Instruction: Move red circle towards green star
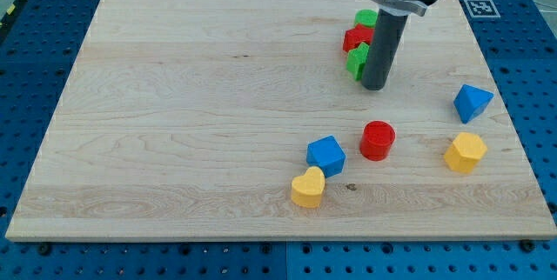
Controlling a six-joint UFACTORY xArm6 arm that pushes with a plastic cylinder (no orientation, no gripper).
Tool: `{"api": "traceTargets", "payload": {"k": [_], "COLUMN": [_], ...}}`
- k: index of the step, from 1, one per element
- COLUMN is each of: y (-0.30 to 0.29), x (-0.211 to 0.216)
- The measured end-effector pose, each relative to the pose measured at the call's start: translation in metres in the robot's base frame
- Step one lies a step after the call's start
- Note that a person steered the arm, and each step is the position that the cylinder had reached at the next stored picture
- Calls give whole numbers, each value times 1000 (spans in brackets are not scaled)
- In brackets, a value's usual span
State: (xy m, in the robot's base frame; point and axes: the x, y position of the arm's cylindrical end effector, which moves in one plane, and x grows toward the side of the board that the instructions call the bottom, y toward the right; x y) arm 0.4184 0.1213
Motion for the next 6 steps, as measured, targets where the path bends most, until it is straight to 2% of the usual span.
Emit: {"api": "traceTargets", "payload": {"k": [3, 5, 6], "y": [-26, -31, -61], "x": [71, 86, 86]}}
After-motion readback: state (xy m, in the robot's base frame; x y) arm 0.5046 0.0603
